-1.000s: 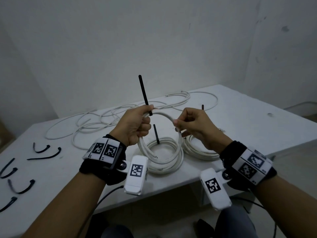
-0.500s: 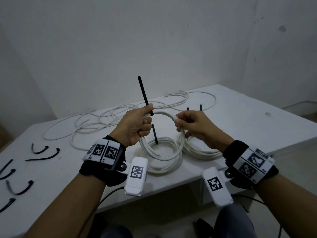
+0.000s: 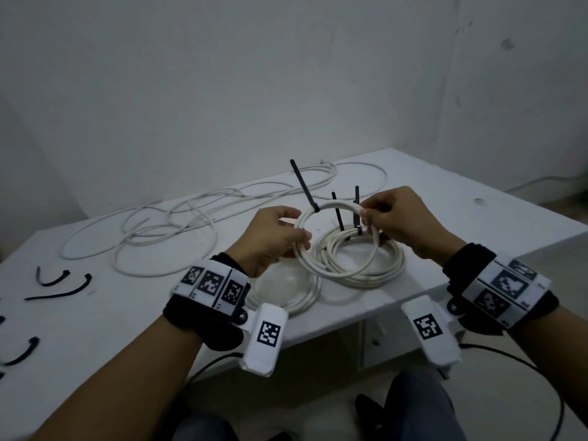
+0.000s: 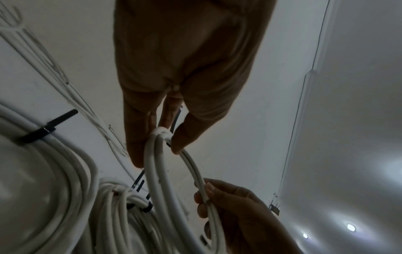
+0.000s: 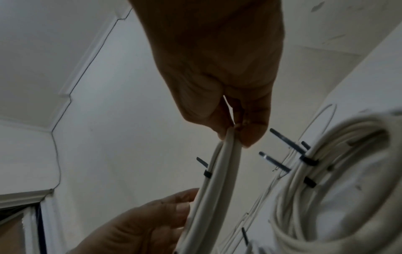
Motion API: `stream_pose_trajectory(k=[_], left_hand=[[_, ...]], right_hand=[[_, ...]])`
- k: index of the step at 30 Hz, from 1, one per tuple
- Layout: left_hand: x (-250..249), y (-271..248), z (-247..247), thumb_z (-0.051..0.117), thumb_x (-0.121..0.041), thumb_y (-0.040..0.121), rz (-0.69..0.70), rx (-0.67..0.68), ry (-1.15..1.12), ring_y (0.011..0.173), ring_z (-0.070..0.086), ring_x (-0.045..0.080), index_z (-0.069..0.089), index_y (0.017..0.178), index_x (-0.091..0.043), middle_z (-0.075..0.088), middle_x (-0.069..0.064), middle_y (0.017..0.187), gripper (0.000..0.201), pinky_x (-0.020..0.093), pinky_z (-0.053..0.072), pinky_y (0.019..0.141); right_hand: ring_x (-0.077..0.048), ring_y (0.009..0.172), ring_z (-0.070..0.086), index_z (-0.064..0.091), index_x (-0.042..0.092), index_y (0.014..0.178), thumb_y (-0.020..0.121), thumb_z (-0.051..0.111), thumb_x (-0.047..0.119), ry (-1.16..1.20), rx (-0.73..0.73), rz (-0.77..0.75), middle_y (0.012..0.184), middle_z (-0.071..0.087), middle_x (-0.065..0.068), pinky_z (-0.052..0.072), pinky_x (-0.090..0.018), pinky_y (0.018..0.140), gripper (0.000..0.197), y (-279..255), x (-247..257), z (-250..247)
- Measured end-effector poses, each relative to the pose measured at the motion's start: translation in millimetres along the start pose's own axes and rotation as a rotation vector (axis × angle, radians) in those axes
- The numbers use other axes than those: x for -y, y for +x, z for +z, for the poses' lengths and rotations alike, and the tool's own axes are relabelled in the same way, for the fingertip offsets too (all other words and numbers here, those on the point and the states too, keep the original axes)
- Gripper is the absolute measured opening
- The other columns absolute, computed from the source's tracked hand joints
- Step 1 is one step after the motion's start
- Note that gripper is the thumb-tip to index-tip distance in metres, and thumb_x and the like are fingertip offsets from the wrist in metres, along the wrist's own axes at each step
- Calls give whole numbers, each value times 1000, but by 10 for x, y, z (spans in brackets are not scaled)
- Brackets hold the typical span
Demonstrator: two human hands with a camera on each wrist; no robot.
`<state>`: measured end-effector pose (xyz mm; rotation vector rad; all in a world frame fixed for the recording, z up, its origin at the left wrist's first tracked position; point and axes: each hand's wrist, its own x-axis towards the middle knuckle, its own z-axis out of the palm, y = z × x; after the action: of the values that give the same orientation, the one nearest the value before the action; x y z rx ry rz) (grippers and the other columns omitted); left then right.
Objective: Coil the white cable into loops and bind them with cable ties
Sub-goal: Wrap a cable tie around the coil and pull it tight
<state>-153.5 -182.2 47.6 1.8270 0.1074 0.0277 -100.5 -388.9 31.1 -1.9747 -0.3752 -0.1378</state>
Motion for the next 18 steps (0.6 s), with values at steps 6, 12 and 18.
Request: stream_pose_trajectory(k=[6,12,18], left_hand=[[107,206,362,71,4,79,13,-38,186,81,68,30,56,125,4,68,21,94,48,40,59,74],[113,396,583,69,-1,82,67,-27,457,83,66,25,70,106,-5,67,9,92,25,38,58,80],[164,553,658,62,2,80,64,-30,645,72,50,21,63,74,-6,55,10,77,10,30,43,63]], right_hand=[[-25,59,67,67,2,99,88,65,12,-102,-28,110,75,69,-13,54,-24,47,14,48,-245,-212],[-21,49,65,67,5,104,91,62,19,-328,27,185,77,70,-12,57,-27,53,20,50,-447,-268],[-29,49,63,66,-7,102,92,56,12,-466,68,196,83,68,-18,56,-36,52,23,118,-487,-227]])
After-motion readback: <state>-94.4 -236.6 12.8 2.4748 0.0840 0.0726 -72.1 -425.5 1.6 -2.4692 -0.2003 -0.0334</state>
